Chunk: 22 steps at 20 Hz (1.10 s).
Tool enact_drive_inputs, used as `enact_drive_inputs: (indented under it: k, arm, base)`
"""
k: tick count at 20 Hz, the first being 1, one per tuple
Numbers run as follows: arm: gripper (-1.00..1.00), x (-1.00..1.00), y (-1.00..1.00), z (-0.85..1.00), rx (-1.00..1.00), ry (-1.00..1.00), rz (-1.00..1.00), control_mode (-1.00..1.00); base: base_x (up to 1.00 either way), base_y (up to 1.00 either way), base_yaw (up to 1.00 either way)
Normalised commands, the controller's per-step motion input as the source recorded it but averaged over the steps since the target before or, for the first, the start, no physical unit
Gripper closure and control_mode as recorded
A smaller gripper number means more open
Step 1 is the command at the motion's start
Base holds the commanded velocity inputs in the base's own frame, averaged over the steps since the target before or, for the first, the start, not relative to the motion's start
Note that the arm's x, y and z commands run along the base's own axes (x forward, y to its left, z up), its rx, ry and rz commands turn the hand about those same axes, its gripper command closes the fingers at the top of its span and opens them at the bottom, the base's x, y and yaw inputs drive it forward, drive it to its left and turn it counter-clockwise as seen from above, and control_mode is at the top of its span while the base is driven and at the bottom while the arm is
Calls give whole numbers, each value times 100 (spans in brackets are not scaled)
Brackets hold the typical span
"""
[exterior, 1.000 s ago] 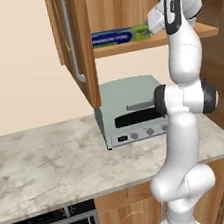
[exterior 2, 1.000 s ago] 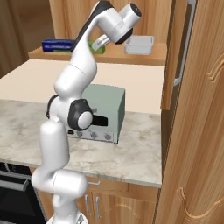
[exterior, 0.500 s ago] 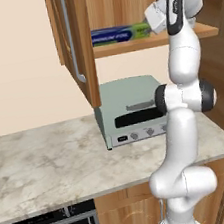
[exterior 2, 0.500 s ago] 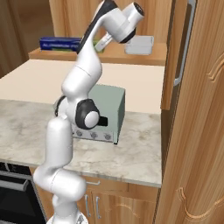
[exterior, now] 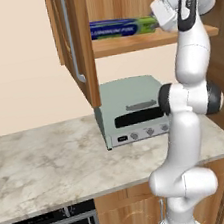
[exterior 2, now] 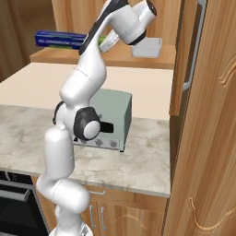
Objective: Retrieve the tupperware and aluminum foil from the cabinet and place them on the dining counter near the plate with carrot and cucumber to prepare for storing leftovers.
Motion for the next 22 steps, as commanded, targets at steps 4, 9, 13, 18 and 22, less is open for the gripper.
enact_drive_inputs:
  k: [4, 9, 13, 18, 22]
  arm:
    - [100, -100, 56, -61, 0, -13, -15, -100]
    - [100, -100, 34, -58, 5, -24, -14, -100]
    - [100, -100, 1, 16, 14, -12, -7, -100]
    - [100, -100, 0, 8, 8, 2, -1, -100]
    - [100, -100, -26, 0, 0, 13, -1, -100]
  base:
    - [0, 0, 0]
    - [0, 0, 0]
    - [0, 0, 0]
    - [0, 0, 0]
    - [0, 0, 0]
